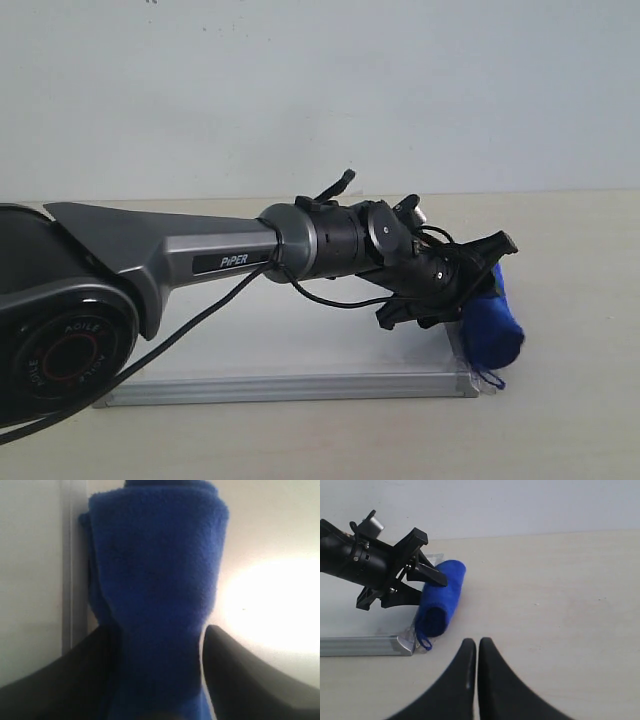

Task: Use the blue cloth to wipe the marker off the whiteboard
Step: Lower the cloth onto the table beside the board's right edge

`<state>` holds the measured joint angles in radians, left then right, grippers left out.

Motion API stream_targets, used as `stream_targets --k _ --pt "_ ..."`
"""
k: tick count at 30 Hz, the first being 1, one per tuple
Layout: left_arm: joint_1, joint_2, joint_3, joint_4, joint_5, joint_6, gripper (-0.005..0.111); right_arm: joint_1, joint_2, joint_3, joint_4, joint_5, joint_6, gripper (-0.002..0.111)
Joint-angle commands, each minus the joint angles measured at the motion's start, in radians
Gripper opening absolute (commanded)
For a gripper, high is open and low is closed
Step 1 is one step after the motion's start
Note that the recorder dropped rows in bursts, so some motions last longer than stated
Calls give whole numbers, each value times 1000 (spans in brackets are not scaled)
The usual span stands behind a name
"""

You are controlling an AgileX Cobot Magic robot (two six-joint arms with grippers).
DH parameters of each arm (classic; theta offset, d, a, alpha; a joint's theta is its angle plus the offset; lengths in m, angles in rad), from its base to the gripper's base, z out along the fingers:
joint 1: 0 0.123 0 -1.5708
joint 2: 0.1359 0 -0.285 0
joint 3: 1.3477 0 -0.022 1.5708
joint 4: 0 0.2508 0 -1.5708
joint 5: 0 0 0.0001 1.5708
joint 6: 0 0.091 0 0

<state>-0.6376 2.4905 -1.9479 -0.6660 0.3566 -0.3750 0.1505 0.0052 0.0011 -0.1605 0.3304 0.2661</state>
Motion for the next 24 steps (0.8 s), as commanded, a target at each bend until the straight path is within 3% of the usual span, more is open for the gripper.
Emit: stream_targets --k 1,11,20,22,24 --pt "-1 -4 2 4 -11 1 54 -2 -5 -1 -2 -6 -4 1" --pt "-1 -23 -1 13 39 32 54 -2 -5 -1 -2 -6 -4 1" --pt "0 -129 -1 227 83 110 53 -2 -5 -1 -2 -6 -4 1" --pt "0 -139 -1 271 85 176 47 -2 -5 -1 -2 -6 -4 1" --pt "0 -139 -1 290 86 262 31 -2 -5 -1 -2 -6 -4 1"
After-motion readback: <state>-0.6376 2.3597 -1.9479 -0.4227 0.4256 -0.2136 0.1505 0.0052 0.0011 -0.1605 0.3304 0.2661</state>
